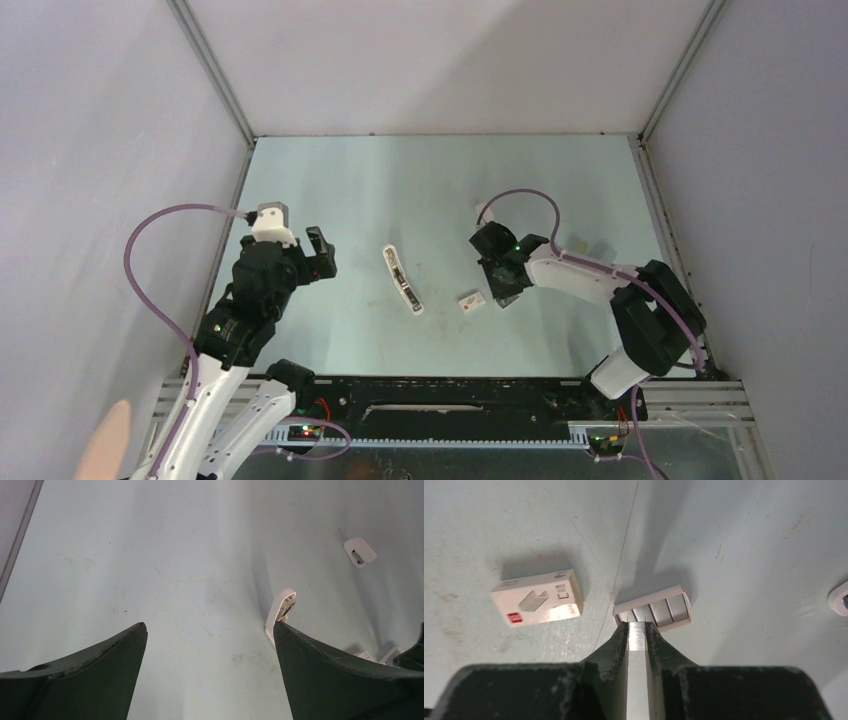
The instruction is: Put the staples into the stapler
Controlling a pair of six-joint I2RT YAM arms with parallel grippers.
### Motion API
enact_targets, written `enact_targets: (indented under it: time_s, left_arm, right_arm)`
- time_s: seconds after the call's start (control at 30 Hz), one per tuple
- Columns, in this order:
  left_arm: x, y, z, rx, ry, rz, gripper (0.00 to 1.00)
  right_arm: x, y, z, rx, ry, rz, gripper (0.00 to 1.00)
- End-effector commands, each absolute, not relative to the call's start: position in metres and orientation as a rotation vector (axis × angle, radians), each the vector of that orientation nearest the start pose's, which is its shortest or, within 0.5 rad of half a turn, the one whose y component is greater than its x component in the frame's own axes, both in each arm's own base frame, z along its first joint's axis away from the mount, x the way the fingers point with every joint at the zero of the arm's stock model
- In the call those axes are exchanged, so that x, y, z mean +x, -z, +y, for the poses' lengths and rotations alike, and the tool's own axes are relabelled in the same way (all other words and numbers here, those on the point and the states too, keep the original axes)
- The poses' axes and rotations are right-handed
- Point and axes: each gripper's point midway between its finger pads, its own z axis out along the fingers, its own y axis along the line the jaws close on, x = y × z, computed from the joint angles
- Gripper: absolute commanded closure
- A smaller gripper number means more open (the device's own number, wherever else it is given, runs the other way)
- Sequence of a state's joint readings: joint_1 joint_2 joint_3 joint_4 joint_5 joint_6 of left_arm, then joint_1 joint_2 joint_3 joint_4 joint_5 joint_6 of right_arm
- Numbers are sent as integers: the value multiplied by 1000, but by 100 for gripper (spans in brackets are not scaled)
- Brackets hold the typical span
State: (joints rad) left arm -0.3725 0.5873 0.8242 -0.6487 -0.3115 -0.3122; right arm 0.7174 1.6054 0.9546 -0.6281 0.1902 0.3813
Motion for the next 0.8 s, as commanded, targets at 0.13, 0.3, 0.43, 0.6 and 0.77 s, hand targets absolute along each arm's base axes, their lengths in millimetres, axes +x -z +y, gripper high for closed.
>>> enact_targets:
  time_s: [0.13, 0.3, 0.43, 0.6, 0.77]
  left_arm:
    - [235, -248, -43, -136, 125, 1932, 0]
    - [234, -248, -42, -144, 121, 1927, 0]
    - [234, -250, -39, -155, 112, 1918, 0]
    - [234, -250, -37, -166, 101, 1914, 0]
    - [233, -251, -34, -176, 94, 1908, 0]
  right_arm:
    - [249, -91, 210, -389, -173, 2557, 88]
    - [257, -116, 263, -446, -334, 2421, 88]
    - [261, -126, 303, -489, -419, 2337, 88]
    - [257, -125, 355, -561, -537, 2262, 88]
    - [255, -113, 393, -626, -588, 2222, 88]
